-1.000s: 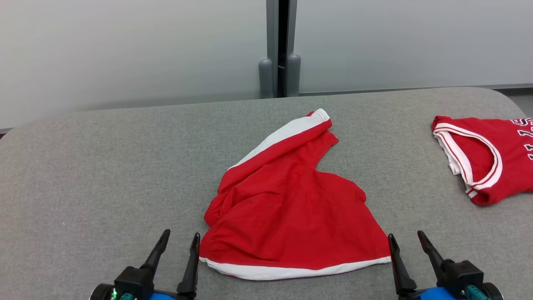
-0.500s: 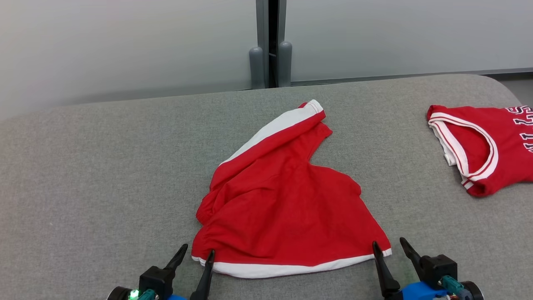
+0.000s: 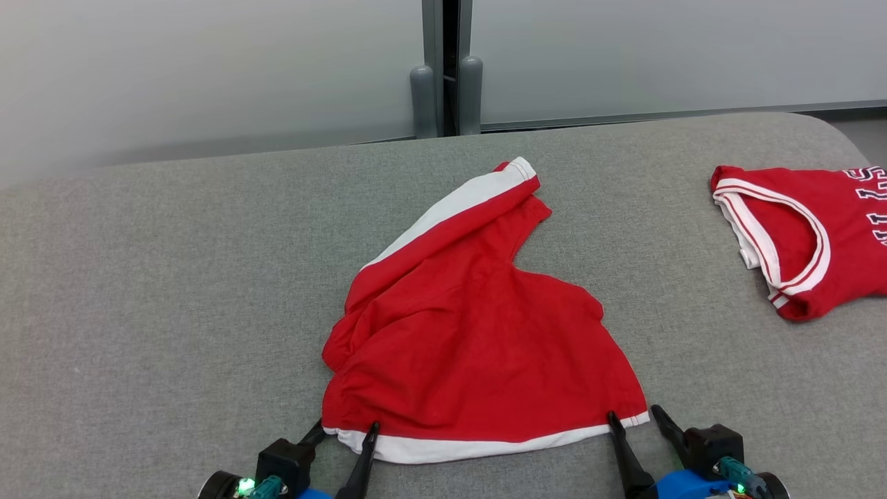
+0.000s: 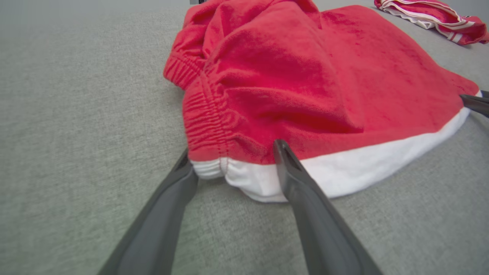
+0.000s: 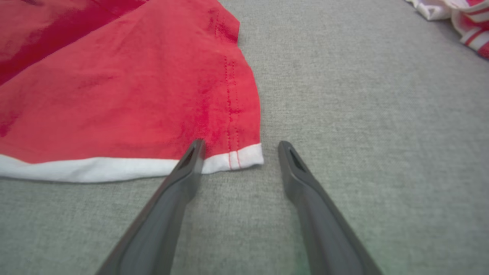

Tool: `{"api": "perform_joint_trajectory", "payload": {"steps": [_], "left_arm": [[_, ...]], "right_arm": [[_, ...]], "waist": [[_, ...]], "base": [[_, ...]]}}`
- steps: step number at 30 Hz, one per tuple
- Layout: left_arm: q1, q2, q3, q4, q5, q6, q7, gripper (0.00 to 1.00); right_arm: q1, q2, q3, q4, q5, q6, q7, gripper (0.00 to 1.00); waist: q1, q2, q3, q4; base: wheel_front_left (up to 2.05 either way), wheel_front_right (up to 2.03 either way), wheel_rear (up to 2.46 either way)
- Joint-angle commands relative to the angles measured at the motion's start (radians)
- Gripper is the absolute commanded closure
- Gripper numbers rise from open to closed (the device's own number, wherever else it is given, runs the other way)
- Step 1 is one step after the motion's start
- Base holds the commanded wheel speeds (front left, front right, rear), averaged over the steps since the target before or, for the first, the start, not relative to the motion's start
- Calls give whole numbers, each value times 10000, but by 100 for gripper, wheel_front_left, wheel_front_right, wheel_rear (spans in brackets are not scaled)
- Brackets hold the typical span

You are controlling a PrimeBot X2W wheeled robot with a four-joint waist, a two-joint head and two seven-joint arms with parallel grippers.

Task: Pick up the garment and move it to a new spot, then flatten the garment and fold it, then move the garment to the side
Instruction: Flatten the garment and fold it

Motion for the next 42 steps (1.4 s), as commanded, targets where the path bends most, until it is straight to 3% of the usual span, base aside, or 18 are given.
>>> {"api": "perform_joint_trajectory", "payload": {"steps": [1,2,3,4,5,16,21,30,42], "left_arm": [[-36,52,-17,-7,-35,-42,-25,0],[-35,54,-47,-35,-73,-43,-25,0],[-31,57,-77,-60,-111,-43,-25,0],[-26,62,-100,-74,-139,-43,-25,62],[-28,76,-133,-84,-176,-43,-25,100],[-324,286,44,-925,-260,-45,-25,100],[-1181,462,150,-1451,-140,-45,-25,100],[-5154,912,183,-1619,50,-44,-25,100],[-11271,1131,403,-413,176,-32,-25,100]], "right_arm": [[-18,43,24,139,38,-4,33,0],[-18,47,70,178,73,-4,33,0],[-11,49,127,203,131,-4,34,27],[-26,51,165,193,218,-4,34,68],[-44,52,212,196,274,-3,34,98],[-463,39,309,-1019,756,-4,21,100],[-1544,-166,337,-1583,860,-4,21,100],[-5756,-619,662,-1781,851,-3,21,100],[-11919,-1329,956,-542,842,-4,19,100]], "waist": [[-1,0,8,3],[-1,0,18,4],[-1,0,24,6],[-1,0,31,12],[-1,0,33,18],[-1,0,114,69],[-1,0,448,55],[-1,0,1902,52],[-1,0,3710,129]], "base": [[0,0,0],[0,0,0],[0,0,0],[0,0,0],[0,0,0],[0,0,0],[0,0,0],[0,0,0],[0,0,0]]}}
